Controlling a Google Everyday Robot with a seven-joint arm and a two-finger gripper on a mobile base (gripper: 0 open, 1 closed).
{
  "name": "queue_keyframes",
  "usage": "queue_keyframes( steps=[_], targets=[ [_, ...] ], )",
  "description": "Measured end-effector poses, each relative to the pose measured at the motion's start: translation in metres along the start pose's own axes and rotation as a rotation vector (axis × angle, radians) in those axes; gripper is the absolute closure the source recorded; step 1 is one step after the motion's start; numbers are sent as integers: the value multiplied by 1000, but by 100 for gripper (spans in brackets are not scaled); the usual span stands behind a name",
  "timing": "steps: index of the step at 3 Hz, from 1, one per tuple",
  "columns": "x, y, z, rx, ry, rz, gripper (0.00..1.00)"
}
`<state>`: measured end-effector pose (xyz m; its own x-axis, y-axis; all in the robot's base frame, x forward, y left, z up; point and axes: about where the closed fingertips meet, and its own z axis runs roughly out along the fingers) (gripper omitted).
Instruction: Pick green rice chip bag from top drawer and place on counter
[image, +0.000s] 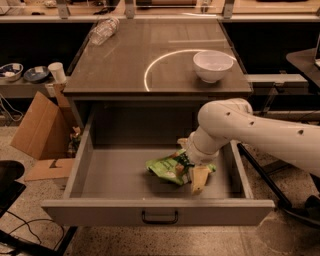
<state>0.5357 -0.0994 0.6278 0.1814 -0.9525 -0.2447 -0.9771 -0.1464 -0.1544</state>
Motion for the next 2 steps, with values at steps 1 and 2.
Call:
queue_keyframes(
  steps=[1,2],
  targets=[
    [-14,0,23,-15,-46,-31,18],
    [-38,-4,21,10,-77,-91,41]
  ],
)
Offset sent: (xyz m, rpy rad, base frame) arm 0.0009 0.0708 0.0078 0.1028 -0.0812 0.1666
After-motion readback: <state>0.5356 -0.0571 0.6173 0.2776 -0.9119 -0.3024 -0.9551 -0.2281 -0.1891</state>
